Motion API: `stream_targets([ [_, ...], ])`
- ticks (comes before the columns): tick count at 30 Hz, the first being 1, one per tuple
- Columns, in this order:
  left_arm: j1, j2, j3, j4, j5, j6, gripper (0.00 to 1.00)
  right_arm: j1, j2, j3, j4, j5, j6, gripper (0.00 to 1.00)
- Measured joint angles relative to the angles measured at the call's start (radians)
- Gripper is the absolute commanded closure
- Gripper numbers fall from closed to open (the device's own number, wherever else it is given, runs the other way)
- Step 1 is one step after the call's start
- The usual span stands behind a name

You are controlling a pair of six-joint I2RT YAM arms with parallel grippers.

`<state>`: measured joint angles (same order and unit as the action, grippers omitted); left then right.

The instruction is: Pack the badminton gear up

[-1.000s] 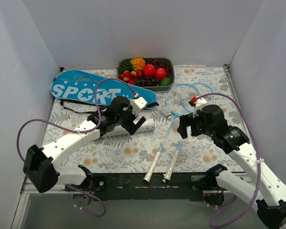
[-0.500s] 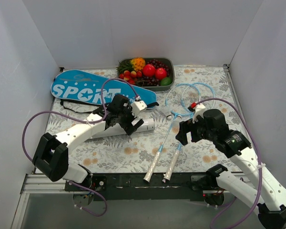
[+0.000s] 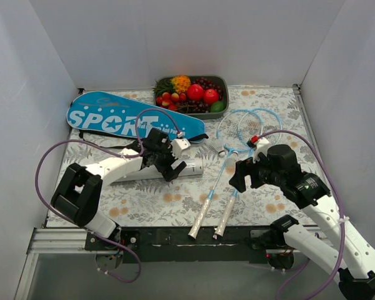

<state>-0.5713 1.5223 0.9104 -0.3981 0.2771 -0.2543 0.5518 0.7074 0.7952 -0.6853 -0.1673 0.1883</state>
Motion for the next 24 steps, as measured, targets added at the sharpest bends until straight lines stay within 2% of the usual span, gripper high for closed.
stream_targets([
  [10, -0.005, 0.087, -0.008, 0.074, 0.030, 0.008, 0.02, 0.000, -0.004, -0.043, 0.002, -0.031, 0.021, 0.02],
  [12, -0.010, 0.095, -0.008, 0.085, 0.029, 0.008, 0.08, 0.000, -0.008, -0.053, 0.005, -0.034, 0.024, 0.02],
  [13, -0.013, 0.100, -0.008, 0.092, 0.029, 0.007, 0.15, 0.000, -0.009, -0.056, 0.004, -0.035, 0.026, 0.02],
  [19, -0.022, 0.132, 0.018, 0.099, 0.027, -0.007, 0.33, 0.000, -0.008, -0.059, 0.006, -0.042, 0.041, 0.02],
  [22, -0.022, 0.137, 0.026, 0.095, 0.026, -0.017, 0.51, 0.000, -0.005, -0.059, 0.006, -0.042, 0.042, 0.02],
  [23, -0.023, 0.137, 0.027, 0.092, 0.023, -0.021, 0.59, 0.000, -0.003, -0.059, 0.006, -0.042, 0.042, 0.02],
  [24, -0.026, 0.137, 0.028, 0.091, 0.022, -0.025, 0.72, 0.000, -0.003, -0.059, 0.006, -0.043, 0.042, 0.02],
])
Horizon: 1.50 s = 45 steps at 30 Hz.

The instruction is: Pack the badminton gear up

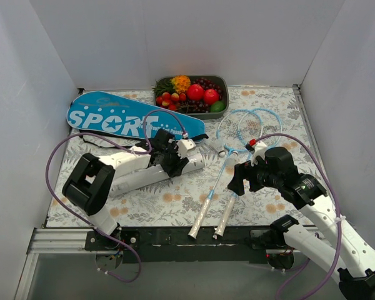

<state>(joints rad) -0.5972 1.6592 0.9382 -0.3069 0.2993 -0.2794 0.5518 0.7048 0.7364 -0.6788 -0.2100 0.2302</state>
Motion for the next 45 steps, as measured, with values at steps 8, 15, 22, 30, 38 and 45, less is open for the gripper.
stream_targets([
  [8, -0.055, -0.046, -0.004, -0.037, -0.031, -0.030, 0.81, 0.000, 0.020, 0.000, 0.000, -0.005, 0.007, 0.02],
  [15, -0.129, -0.258, -0.047, -0.068, -0.002, -0.063, 0.78, 0.000, 0.068, 0.077, -0.008, -0.095, 0.010, 0.02],
  [22, -0.139, -0.521, -0.097, -0.059, 0.089, -0.119, 0.70, 0.000, 0.097, 0.238, 0.014, -0.274, 0.009, 0.03],
  [30, -0.145, -0.689, -0.189, -0.051, 0.167, -0.175, 0.56, 0.000, 0.130, 0.285, 0.067, -0.428, 0.030, 0.07],
  [38, -0.146, -0.743, -0.230, -0.033, 0.196, -0.200, 0.41, 0.002, 0.189, 0.291, 0.160, -0.529, 0.080, 0.15],
  [45, -0.146, -0.774, -0.237, -0.020, 0.203, -0.211, 0.36, 0.055, 0.222, 0.291, 0.237, -0.544, 0.125, 0.22],
])
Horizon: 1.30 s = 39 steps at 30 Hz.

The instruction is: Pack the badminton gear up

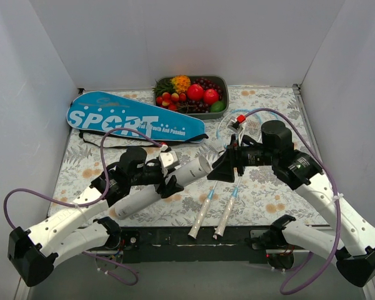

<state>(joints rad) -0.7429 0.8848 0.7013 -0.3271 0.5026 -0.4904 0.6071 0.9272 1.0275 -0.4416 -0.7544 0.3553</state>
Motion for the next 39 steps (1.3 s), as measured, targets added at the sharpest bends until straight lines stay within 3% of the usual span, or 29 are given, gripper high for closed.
stream_targets([
  [10, 0.000, -0.015, -0.005, -0.007, 0.003, -0.006, 0.36, 0.107, 0.079, 0.000, 0.046, 0.064, 0.016, 0.31],
  [13, 0.000, -0.023, -0.008, -0.010, 0.005, -0.006, 0.36, 0.109, 0.090, 0.002, 0.049, 0.081, 0.014, 0.39],
  [17, 0.000, -0.028, -0.008, -0.010, 0.008, -0.008, 0.36, 0.114, 0.094, 0.012, 0.049, 0.097, 0.010, 0.59],
  [19, 0.000, -0.029, -0.008, -0.009, 0.011, -0.008, 0.37, 0.116, 0.094, 0.016, 0.049, 0.101, 0.007, 0.63],
  [25, 0.000, -0.029, -0.008, -0.012, 0.023, -0.006, 0.40, 0.124, 0.094, 0.018, 0.050, 0.113, 0.005, 0.99],
  [33, 0.000, -0.039, -0.021, -0.007, 0.037, -0.012, 0.49, 0.135, 0.088, 0.018, 0.040, 0.134, 0.003, 0.99],
  [37, 0.000, -0.042, -0.022, 0.009, 0.048, -0.021, 0.65, 0.145, 0.078, 0.048, -0.003, 0.173, -0.017, 0.99],
  [39, -0.001, -0.044, -0.022, 0.024, 0.053, -0.024, 0.66, 0.149, 0.076, 0.073, -0.031, 0.192, -0.027, 0.99],
])
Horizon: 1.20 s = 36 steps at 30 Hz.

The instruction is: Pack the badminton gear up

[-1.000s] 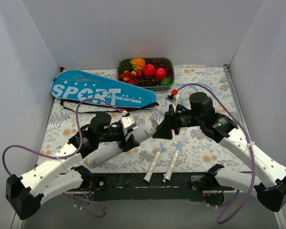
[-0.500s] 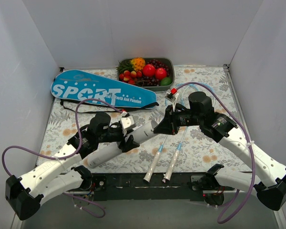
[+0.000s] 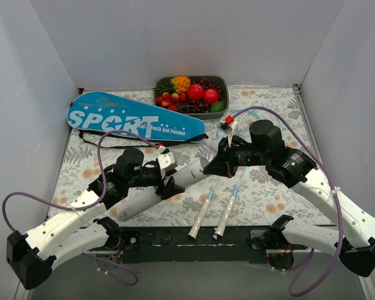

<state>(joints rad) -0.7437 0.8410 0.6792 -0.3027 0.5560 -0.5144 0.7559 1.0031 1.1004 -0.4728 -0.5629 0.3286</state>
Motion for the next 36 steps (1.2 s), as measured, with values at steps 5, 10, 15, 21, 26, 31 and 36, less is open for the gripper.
stream_targets([
  [5, 0.000, -0.006, 0.000, 0.031, 0.009, -0.003, 0.70, 0.006, -0.013, 0.031, -0.052, 0.041, -0.026, 0.99],
  [10, -0.004, -0.010, -0.008, 0.048, 0.012, -0.003, 0.71, 0.006, -0.027, 0.032, -0.080, 0.068, -0.042, 0.99],
  [15, -0.006, -0.019, -0.018, 0.053, 0.017, -0.003, 0.71, 0.008, -0.029, 0.032, -0.100, 0.071, -0.045, 0.99],
  [21, -0.006, -0.019, -0.018, 0.064, 0.032, -0.002, 0.72, 0.008, -0.043, 0.032, -0.101, 0.055, -0.047, 0.97],
  [26, -0.006, -0.019, -0.018, 0.064, 0.044, -0.001, 0.72, 0.005, -0.047, 0.032, -0.091, 0.008, -0.047, 0.85],
  [31, -0.006, -0.027, -0.035, 0.035, 0.043, 0.001, 0.72, -0.003, -0.064, 0.031, -0.069, -0.035, -0.047, 0.85],
  [36, -0.006, -0.037, -0.045, 0.016, 0.043, 0.001, 0.72, -0.003, -0.066, 0.031, -0.059, -0.053, -0.046, 0.67],
])
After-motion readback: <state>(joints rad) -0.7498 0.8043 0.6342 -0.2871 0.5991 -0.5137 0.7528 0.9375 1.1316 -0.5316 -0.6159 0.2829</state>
